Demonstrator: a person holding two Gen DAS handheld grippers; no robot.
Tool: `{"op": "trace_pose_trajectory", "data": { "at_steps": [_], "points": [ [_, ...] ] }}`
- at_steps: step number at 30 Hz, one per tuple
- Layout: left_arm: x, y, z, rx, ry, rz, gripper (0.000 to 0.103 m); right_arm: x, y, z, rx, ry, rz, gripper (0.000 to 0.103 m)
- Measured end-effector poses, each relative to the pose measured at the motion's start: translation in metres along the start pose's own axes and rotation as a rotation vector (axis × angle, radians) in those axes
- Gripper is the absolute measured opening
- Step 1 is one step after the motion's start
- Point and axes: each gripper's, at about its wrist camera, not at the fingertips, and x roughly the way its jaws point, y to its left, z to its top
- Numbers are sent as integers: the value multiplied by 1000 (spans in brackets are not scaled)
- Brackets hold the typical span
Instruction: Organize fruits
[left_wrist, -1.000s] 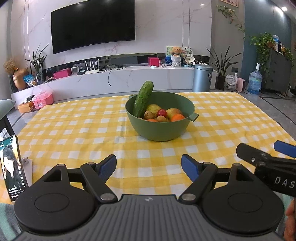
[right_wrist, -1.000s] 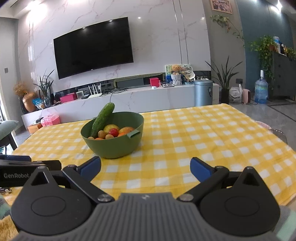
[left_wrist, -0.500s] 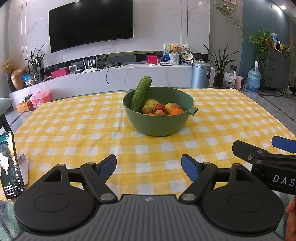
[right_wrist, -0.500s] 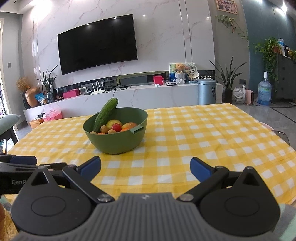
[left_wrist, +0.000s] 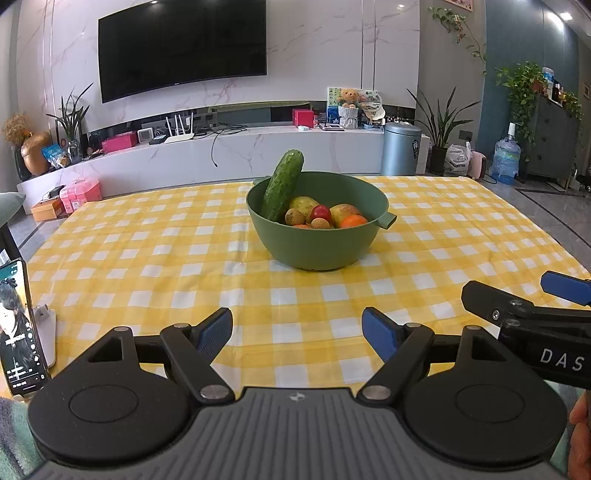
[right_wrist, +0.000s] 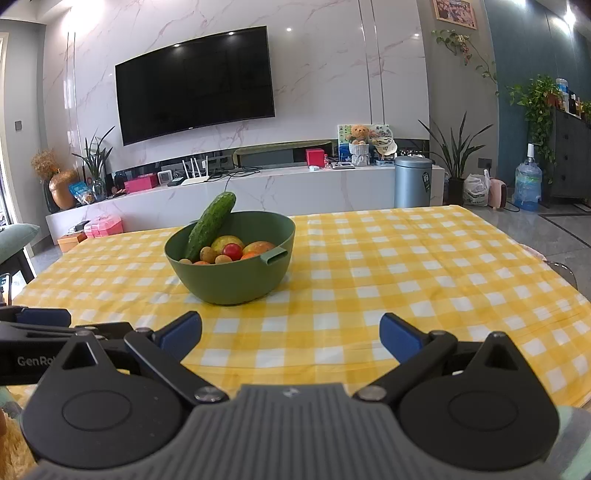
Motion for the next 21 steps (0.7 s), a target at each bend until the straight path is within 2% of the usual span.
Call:
{"op": "trace_pose_trajectory", "data": {
  "at_steps": [21],
  "points": [
    [0,0,0,-1,1,0,93,0,-1,1,11,-1,-2,99]
  ]
}}
